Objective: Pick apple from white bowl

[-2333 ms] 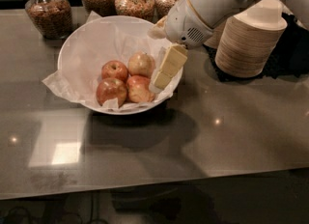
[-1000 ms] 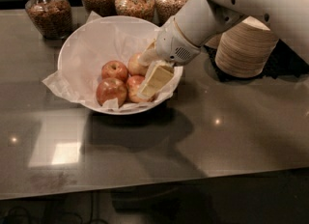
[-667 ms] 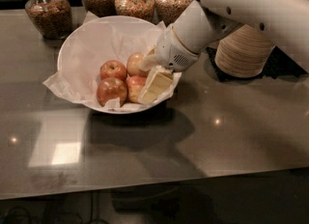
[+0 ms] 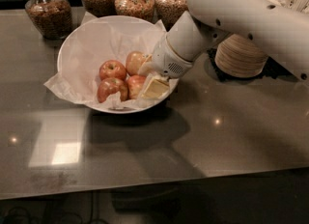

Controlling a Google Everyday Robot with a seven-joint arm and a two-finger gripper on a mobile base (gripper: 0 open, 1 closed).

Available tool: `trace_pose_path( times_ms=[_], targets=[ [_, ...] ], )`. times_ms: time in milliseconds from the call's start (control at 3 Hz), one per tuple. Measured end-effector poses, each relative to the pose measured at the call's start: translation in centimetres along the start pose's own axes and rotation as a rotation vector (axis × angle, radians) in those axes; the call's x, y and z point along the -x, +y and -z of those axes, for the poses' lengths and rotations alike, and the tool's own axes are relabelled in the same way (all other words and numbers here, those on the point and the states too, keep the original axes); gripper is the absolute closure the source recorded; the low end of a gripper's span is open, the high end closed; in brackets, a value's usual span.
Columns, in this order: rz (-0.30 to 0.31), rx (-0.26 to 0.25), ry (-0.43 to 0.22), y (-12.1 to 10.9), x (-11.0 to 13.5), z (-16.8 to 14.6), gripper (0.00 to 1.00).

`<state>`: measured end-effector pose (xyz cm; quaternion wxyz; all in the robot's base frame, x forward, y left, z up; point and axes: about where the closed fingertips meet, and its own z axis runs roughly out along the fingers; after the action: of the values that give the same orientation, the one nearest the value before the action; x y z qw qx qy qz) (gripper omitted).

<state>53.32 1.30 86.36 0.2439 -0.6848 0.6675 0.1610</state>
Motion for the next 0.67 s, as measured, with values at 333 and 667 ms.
trace_pose_path(
  times_ms=[333,667],
  targets=[
    [-0.002,0.002,0.006,-0.04,0.02,-0.05,0.38],
    [-0.008,0.009,0.014,-0.11,-0.06,-0.26,0.4]
  ],
)
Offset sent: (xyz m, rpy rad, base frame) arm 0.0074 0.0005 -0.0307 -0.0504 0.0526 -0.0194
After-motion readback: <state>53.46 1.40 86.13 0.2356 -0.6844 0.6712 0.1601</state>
